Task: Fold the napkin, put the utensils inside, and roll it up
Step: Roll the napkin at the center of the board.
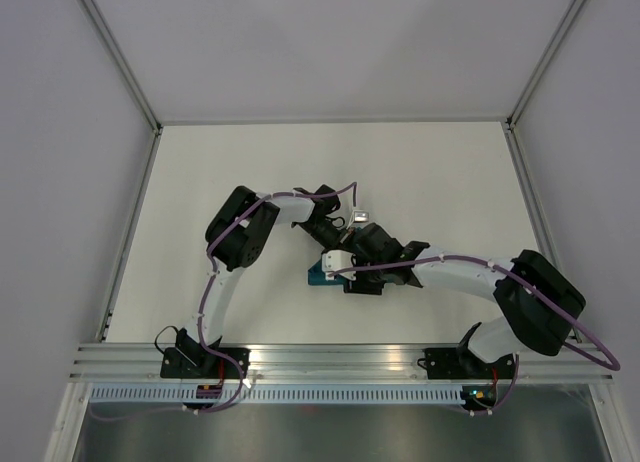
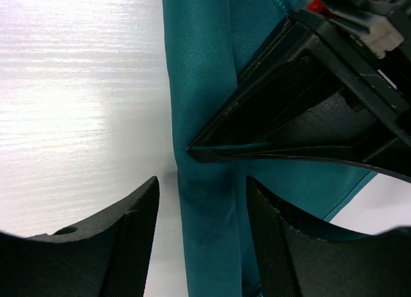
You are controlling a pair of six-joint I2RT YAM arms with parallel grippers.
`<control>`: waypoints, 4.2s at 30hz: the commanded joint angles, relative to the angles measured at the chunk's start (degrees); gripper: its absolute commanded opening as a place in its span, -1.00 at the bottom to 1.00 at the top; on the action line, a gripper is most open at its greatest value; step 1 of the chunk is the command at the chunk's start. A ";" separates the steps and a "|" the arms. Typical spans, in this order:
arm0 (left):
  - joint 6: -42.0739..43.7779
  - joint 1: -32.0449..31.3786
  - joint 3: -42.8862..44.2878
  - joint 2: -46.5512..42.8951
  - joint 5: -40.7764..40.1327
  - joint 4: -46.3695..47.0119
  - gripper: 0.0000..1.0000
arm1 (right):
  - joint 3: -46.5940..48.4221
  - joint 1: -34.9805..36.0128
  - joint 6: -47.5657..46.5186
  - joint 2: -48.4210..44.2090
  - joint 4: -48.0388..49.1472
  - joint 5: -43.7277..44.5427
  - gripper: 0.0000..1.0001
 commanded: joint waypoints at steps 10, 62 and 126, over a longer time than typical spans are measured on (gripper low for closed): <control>1.99 0.75 0.53 3.33 -13.68 1.36 -0.64 | 0.87 0.53 0.18 3.53 0.74 1.10 -0.33; 20.43 -7.07 -42.79 -51.60 -54.03 50.93 -0.05 | 45.43 -22.76 -12.21 49.50 -50.50 -33.18 -0.71; 21.68 -22.20 -35.69 -30.51 -48.58 41.97 -0.95 | 44.90 -27.68 -5.45 39.40 -46.20 -34.76 0.11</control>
